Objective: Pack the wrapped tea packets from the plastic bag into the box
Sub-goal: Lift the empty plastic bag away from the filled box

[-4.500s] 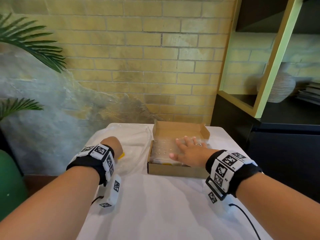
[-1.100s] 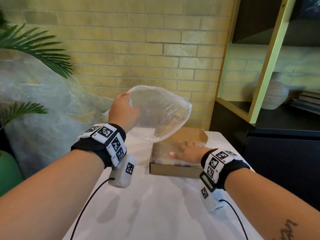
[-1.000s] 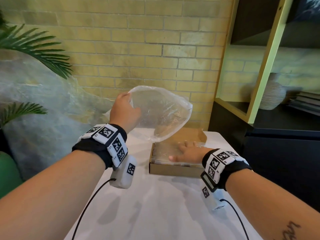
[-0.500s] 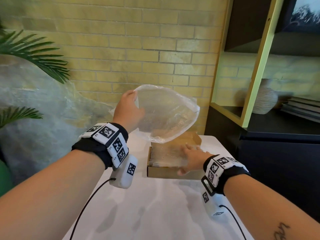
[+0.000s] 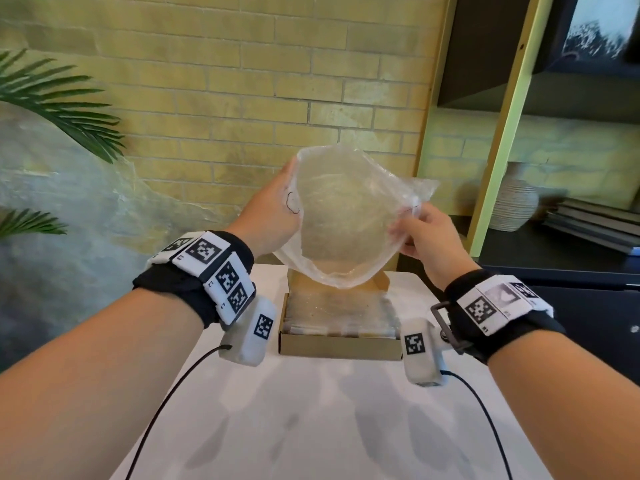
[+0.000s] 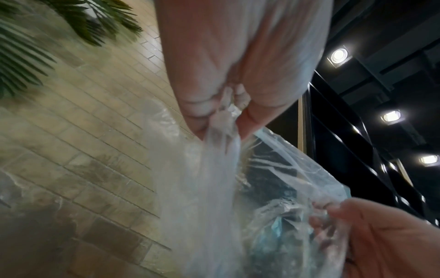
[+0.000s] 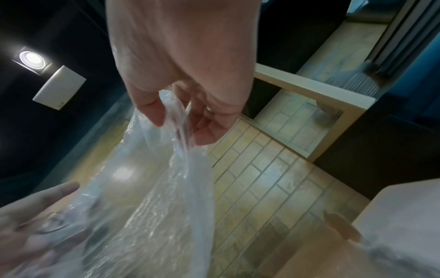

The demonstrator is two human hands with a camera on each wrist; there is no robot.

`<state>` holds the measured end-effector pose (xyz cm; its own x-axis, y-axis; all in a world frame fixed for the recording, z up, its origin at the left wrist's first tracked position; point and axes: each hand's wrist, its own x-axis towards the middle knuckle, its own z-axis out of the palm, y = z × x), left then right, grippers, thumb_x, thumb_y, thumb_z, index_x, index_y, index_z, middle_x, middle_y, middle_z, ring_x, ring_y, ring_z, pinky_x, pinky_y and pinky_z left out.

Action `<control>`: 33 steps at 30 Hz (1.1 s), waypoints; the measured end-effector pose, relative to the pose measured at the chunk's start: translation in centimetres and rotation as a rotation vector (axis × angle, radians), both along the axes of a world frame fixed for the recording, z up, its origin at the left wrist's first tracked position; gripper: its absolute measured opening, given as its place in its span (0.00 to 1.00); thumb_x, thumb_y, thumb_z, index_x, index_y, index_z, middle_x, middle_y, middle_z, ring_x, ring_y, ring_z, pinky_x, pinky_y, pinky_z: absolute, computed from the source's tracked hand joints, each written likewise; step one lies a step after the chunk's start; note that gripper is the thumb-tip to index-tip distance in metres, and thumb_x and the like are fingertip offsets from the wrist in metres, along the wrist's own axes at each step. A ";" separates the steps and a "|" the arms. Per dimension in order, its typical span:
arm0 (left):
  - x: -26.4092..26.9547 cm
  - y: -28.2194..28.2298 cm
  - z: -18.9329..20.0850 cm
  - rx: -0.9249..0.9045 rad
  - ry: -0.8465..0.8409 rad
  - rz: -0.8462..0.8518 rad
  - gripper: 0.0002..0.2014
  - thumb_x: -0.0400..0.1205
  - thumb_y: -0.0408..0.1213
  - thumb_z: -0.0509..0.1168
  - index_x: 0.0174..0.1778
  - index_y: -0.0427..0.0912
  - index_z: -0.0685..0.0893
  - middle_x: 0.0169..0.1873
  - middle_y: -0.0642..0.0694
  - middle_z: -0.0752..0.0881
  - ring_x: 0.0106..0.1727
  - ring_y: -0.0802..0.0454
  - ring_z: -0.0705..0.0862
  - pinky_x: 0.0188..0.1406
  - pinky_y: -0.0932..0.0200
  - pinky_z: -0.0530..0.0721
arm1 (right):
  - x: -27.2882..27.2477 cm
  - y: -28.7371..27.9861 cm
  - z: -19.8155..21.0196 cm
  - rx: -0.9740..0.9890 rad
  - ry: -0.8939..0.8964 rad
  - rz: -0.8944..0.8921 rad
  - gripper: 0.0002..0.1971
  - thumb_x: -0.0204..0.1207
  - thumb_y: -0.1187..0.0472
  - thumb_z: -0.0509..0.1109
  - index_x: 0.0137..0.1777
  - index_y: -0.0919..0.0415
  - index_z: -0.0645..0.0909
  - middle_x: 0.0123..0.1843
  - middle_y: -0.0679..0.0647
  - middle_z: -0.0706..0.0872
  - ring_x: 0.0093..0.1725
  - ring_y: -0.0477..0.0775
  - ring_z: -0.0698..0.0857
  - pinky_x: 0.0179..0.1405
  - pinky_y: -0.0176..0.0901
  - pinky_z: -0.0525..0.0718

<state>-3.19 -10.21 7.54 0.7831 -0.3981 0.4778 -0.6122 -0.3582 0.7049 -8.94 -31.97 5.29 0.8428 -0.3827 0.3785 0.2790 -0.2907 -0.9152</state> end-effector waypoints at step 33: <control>8.5 -8.4 3.4 -0.243 0.278 0.194 0.10 0.74 0.23 0.70 0.31 0.42 0.85 0.29 0.50 0.86 0.32 0.56 0.82 0.38 0.58 0.82 | 5.1 -10.1 6.8 -0.137 0.277 -0.259 0.10 0.70 0.71 0.67 0.33 0.58 0.76 0.31 0.52 0.82 0.36 0.51 0.84 0.51 0.52 0.87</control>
<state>5.30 -18.66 10.95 0.9450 -0.1322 0.2992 -0.3239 -0.2506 0.9123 -3.85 -42.08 12.08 0.8023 -0.5576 0.2130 -0.0711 -0.4436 -0.8934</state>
